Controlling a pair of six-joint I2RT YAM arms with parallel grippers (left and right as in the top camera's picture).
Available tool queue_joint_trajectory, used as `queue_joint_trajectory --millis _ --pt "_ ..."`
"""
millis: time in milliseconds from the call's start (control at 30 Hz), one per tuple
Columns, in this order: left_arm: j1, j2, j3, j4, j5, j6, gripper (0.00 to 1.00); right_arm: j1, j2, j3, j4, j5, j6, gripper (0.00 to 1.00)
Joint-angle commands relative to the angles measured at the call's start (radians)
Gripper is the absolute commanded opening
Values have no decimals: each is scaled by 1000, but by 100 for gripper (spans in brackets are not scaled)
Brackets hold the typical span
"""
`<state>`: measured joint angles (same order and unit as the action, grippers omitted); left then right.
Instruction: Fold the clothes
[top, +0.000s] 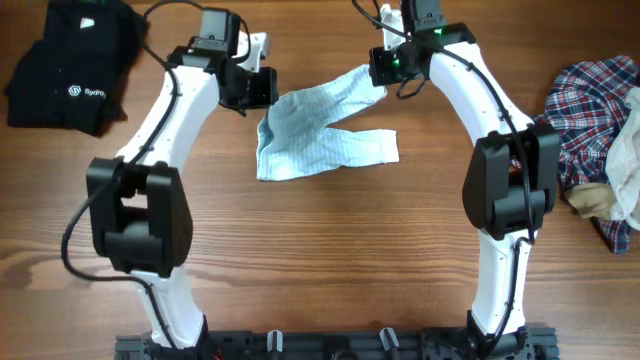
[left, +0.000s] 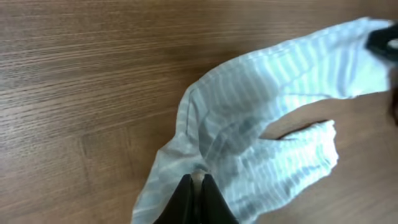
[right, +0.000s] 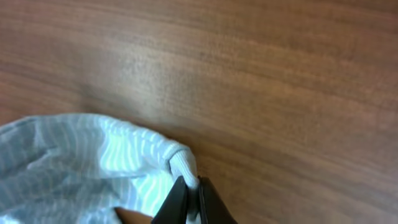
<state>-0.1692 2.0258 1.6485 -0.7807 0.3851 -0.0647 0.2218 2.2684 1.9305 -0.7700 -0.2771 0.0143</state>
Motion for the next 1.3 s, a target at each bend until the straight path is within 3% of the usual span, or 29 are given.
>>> queue_joint_trajectory --millis 0,200,333,867,1100,1267 --pt "3 -60 1 -36 46 43 4 0 -29 -10 -28 -19 12 5" --pt "3 -62 1 -123 66 80 4 0 -29 -10 -43 -3 21 4" --pt "3 -63 1 -137 169 197 4 0 -29 -10 -50 100 50 4" --pt "2 -63 1 -351 259 544 4 0 -29 -10 -47 106 94 4" --pt "-32 -63 1 -434 257 619 4 -1 -29 -10 -46 106 148 4" --pt "-70 -62 1 -443 179 618 4 -1 -29 -10 -47 106 149 4"
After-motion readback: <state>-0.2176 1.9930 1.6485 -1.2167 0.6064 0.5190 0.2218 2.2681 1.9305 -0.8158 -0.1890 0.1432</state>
